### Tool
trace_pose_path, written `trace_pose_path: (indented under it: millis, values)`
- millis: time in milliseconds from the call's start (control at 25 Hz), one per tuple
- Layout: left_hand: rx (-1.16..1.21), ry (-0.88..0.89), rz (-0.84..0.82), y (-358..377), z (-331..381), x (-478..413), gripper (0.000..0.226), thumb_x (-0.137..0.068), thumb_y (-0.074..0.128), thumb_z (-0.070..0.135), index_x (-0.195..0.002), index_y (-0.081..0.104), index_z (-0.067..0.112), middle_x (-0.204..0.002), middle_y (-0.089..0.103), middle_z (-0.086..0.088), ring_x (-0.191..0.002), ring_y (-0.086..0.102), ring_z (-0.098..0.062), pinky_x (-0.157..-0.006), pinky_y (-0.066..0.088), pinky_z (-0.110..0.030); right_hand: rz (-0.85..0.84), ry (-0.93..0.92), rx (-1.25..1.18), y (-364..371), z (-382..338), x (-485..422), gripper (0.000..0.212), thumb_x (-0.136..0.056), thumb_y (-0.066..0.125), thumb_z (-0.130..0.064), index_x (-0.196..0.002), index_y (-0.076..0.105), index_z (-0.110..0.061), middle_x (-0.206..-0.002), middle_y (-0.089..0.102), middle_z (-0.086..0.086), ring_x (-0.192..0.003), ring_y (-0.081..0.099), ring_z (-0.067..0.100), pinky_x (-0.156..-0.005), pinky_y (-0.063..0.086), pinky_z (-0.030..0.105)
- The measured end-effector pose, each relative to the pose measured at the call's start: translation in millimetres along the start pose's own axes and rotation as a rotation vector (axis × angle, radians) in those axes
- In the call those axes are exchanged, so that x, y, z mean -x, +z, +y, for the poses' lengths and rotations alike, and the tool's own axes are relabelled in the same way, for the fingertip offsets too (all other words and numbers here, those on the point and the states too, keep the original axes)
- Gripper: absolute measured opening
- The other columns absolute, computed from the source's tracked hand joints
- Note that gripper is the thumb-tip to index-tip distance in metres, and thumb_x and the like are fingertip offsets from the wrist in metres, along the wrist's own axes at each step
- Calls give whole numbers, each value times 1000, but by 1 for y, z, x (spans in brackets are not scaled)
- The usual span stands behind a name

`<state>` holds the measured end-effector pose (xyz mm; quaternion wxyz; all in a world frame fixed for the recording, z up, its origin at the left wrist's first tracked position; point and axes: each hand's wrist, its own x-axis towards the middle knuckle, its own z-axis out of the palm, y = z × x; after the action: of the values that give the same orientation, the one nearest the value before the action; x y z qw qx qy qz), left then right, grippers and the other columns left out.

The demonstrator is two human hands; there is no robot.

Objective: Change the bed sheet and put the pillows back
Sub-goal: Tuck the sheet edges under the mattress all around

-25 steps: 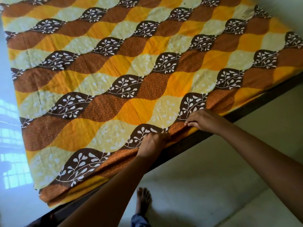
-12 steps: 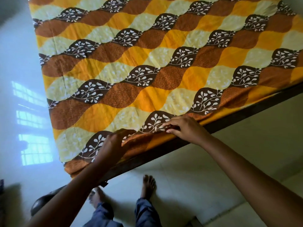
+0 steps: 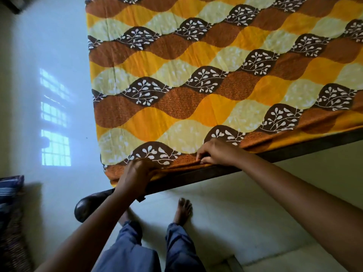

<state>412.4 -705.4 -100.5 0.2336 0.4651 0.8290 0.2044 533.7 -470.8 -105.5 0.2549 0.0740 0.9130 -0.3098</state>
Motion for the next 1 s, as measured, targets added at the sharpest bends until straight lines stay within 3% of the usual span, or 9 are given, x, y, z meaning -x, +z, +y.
trace_pose_path:
  millis: [240,360,440,520,560,640,720,840,1000]
  values:
    - [-97,-146,-447,5,3,-30,27,-96,47,25,-113,65,13,-98,69,-8,-78,60,-12,-70,48,-21,-218,68,102,3,-4,-18,19,-88,62,-15,-104,72,-15,-103,70,7,-76,62,14,-82,52,34]
    - [56,-305,-563,11,6,-28,40,-101,28,38,-99,59,13,-85,58,-3,-75,53,-9,-65,42,-18,-349,182,12,2,-9,-9,36,-99,42,-32,-130,55,-18,-136,54,5,-115,55,20,-100,39,33]
    - [132,-352,-596,16,8,-25,40,-101,26,39,-116,57,17,-111,60,-9,-99,55,-17,-84,43,-24,-437,272,-88,3,-13,-2,46,-101,27,-40,-141,41,-20,-148,38,7,-134,37,24,-108,28,35]
    - [101,-353,-593,16,11,-24,38,-101,30,34,-126,53,16,-118,59,-13,-95,54,-16,-76,42,-21,-369,308,-131,8,-14,5,45,-101,25,-40,-139,43,-23,-137,50,7,-125,46,21,-103,33,34]
    - [89,-343,-576,12,14,-21,37,-101,32,31,-124,56,14,-108,61,-11,-82,52,-12,-65,39,-16,-280,298,-133,10,-16,9,43,-101,28,-39,-134,50,-24,-115,62,3,-105,57,14,-93,40,31]
    - [89,-323,-506,-1,15,-13,32,-100,36,28,-118,59,13,-95,60,-7,-71,49,-9,-52,31,-10,-27,253,-128,17,-20,18,34,-99,38,-35,-120,63,-24,-73,60,-11,-57,49,-4,-59,39,17]
    - [109,-329,-352,-18,13,-1,28,-99,41,26,-115,60,13,-100,65,-7,-78,56,-13,-53,36,-10,199,217,-195,24,-28,23,27,-96,48,-30,-113,67,-22,-71,61,-14,-44,47,-2,-43,30,12]
    - [200,-434,30,-40,6,8,33,-96,47,29,-125,56,17,-124,60,-7,-104,58,-19,-78,40,-21,435,222,-370,29,-51,15,25,-95,50,-24,-113,66,-17,-88,69,-9,-58,54,-9,-49,37,5]
    - [519,-669,517,-66,-40,-18,48,-98,40,35,-141,38,17,-147,37,-6,-134,35,-20,-106,28,-30,642,199,-461,7,-80,-35,32,-97,47,-24,-126,56,-16,-130,58,1,-118,53,11,-88,41,12]
